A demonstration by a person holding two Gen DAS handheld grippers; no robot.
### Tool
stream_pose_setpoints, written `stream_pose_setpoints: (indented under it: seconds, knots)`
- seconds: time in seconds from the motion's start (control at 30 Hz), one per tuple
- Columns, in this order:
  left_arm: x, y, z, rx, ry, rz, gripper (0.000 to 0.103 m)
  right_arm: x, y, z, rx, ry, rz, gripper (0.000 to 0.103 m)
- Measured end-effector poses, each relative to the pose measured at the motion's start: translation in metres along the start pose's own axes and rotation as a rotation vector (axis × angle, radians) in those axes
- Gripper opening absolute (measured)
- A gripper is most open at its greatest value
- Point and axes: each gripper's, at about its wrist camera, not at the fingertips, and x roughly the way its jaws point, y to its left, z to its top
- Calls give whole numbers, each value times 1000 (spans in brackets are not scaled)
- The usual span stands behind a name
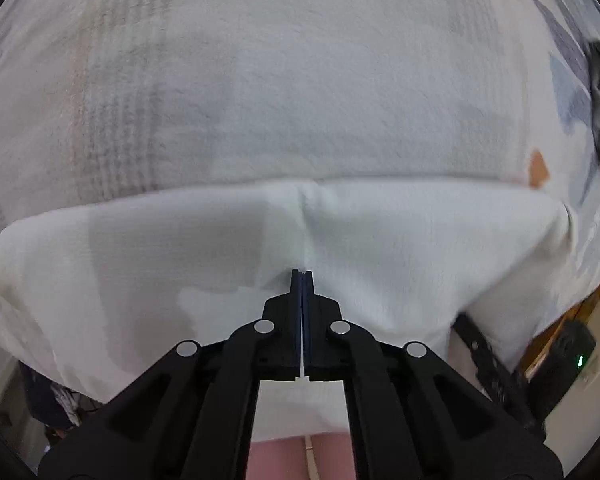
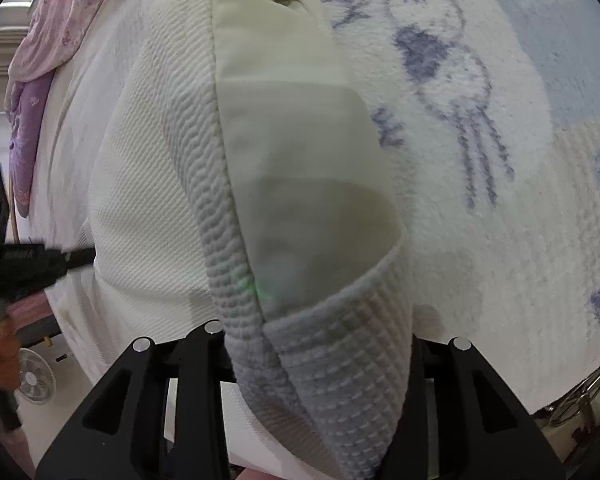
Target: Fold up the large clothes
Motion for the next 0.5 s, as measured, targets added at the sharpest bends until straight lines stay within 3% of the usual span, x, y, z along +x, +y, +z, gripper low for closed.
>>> stream_pose_setpoints:
  seconds: [0.1,0.13,0.2,0.23,0.27,0.3,0.33,0.37,0.43,0.5]
  knots:
    - [34,-4,9,0,-1,63,4,2,1,0,-25,-4,-24,35]
    - [31,-12,11,-14,28,107,1,1,1,-1,-37,-11,-28,35]
    - [23,-24,-3,23,15,162,0,-1,0,-1,-38,-12,-19,35]
    - [22,-24,-17,23,30,151,0,-2,-2,-1,-33,-7,-14,35]
    - [29,-16,-41,-23,80,61,0,-3,-4,-1,-18,0,-11,35]
    - [41,-9,-53,-40,92,39,0,-4,-6,-1,-10,2,-8,35]
    - [54,-3,-61,-44,32,28,3,-2,-4,1,-15,2,-9,36]
    - [58,-3,-61,-38,-12,36,4,-1,-2,0,-40,-9,-20,36]
    - [58,-11,-55,-62,14,89,2,-4,-5,2,-60,-34,-28,36]
    - [53,-19,-64,-19,0,127,1,-7,-8,0,-54,-47,-21,36]
